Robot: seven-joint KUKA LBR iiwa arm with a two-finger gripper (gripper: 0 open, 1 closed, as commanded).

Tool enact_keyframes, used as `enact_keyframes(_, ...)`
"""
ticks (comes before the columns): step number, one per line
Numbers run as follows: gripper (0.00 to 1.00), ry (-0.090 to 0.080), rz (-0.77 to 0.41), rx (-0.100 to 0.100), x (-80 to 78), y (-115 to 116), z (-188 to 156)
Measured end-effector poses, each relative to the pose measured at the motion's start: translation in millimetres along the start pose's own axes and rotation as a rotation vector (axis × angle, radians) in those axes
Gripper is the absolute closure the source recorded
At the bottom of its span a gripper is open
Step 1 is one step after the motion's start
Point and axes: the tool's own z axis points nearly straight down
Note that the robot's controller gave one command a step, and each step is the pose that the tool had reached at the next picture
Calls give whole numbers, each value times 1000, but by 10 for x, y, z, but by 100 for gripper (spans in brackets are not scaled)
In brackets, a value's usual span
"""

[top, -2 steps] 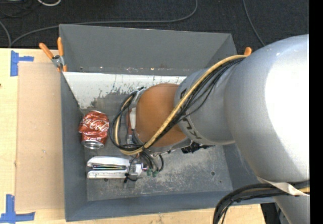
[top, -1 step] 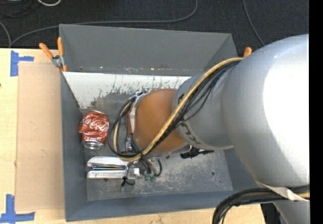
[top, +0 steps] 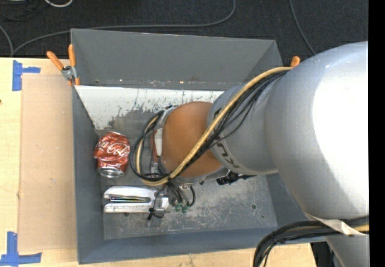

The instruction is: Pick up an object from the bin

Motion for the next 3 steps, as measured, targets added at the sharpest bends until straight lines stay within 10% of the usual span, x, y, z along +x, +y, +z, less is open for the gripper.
enact_keyframes(1,0,-7,13,-5,83,37,-9)
enact_keyframes(2,100,0,4,-2,8,12,-5)
enact_keyframes(3,100,0,4,-2,8,12,-5)
